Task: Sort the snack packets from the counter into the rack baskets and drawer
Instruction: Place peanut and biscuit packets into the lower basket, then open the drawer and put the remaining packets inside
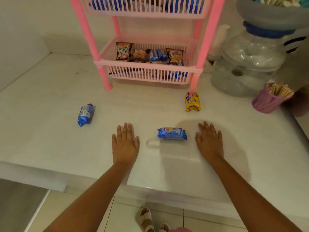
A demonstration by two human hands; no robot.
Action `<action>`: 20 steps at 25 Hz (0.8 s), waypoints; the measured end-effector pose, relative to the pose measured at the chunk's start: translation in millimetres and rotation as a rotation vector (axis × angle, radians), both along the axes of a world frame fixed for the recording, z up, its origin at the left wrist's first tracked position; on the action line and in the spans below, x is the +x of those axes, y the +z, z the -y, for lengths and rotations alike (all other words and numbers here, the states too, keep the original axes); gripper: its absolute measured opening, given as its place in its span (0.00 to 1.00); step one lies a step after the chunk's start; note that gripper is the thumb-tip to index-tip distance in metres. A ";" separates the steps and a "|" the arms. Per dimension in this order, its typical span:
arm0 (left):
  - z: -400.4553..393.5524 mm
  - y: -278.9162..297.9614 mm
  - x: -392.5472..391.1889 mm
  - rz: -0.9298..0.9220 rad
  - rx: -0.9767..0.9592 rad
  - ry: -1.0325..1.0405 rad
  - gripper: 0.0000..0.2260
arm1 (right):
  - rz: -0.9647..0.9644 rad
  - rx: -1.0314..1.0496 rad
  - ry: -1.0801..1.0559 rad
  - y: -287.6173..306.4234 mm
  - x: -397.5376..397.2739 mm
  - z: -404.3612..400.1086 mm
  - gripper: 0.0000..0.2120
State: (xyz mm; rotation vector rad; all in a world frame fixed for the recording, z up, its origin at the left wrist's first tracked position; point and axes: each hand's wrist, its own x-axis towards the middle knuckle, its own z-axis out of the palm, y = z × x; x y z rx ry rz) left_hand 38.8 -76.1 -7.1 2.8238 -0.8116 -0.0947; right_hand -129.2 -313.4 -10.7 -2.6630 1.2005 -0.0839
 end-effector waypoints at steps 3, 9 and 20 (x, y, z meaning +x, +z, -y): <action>-15.9 -2.3 -20.3 -0.036 0.020 -0.009 0.26 | -0.004 -0.012 0.024 0.3 -5.7 -3.8 0.24; -28.2 -2.9 -45.0 -0.037 0.061 -0.041 0.25 | 0.101 0.005 0.066 9.2 -41.0 -30.7 0.22; -62.0 -4.5 -77.8 -0.092 0.204 -0.251 0.35 | 0.225 0.097 0.031 13.1 -120.3 -118.9 0.18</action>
